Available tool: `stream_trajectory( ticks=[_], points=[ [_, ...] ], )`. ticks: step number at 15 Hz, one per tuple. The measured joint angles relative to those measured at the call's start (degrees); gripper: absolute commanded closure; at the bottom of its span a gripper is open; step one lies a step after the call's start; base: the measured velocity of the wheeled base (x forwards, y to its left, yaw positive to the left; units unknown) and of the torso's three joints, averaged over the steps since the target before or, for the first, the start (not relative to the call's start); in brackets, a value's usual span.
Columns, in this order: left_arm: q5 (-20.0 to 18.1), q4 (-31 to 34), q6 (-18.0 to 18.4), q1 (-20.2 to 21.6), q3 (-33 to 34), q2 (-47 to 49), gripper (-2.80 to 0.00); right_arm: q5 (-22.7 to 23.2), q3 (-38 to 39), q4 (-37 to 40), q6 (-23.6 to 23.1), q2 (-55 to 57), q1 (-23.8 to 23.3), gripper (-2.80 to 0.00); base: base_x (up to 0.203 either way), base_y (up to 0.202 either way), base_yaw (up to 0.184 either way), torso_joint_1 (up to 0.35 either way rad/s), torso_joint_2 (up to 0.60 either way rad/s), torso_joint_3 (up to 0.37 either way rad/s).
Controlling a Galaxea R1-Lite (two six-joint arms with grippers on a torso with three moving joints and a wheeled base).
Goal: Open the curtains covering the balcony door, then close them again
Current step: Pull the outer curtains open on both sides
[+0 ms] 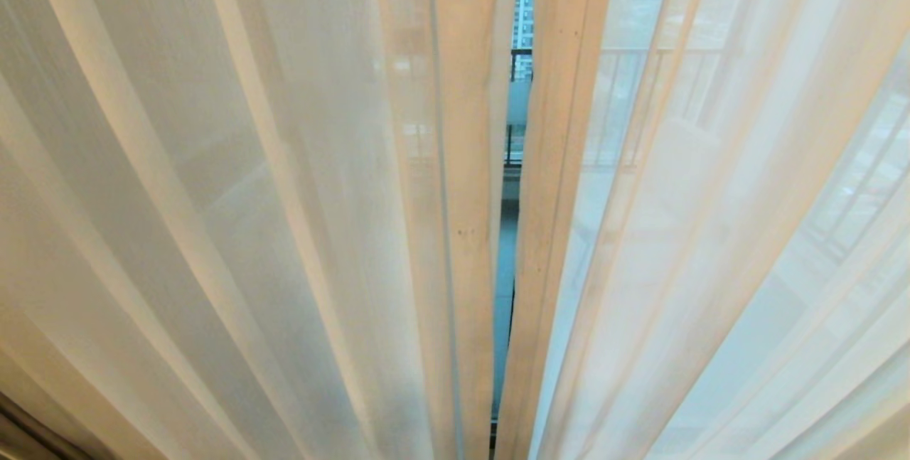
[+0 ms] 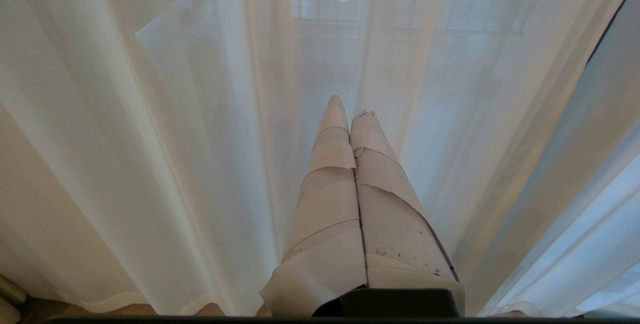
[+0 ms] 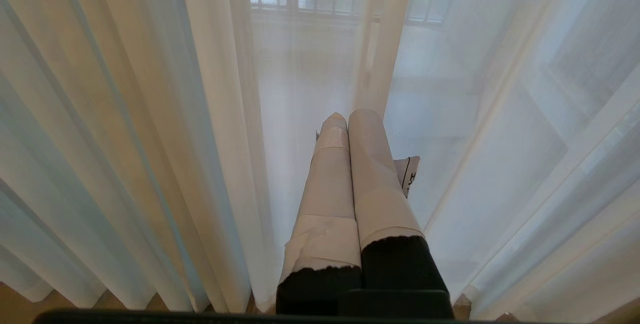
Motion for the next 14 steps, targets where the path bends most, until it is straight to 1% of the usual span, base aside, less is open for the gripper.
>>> stream_trajectory(
  ticks=[3,5,8,9,11,14],
  points=[
    [0.11,-0.91,0.0,0.0,0.0,-0.01,0.0,0.01,0.0,0.0,0.02,0.0,0.0,0.0,0.0,0.0,0.0,0.0,0.0,0.0],
    [0.0,-4.51,-0.16,0.0,0.0,-0.01,0.0,0.01,0.0,0.0,-0.01,0.0,0.0,0.0,0.0,0.0,0.0,0.0,0.0,0.0],
    [0.45,-12.21,0.11,0.0,0.0,-0.01,0.0,0.01,0.0,0.01,0.0,0.0,0.0,0.0,0.0,0.0,0.0,0.0,0.0,0.0],
    [0.66,-13.88,0.29,0.0,0.0,-0.01,0.0,0.01,0.0,0.0,0.0,0.0,0.0,0.0,0.0,0.0,0.0,0.0,0.0,0.0],
    [0.57,-15.12,1.39,0.0,0.0,-0.01,0.0,0.01,0.0,-0.02,0.0,0.0,0.0,0.0,0.0,0.0,0.0,0.0,0.0,0.0],
    [0.38,-14.56,2.65,0.0,0.0,-0.01,0.0,0.01,0.0,-0.01,0.0,0.0,0.0,0.0,0.0,0.0,0.0,0.0,0.0,0.0]
  ],
)
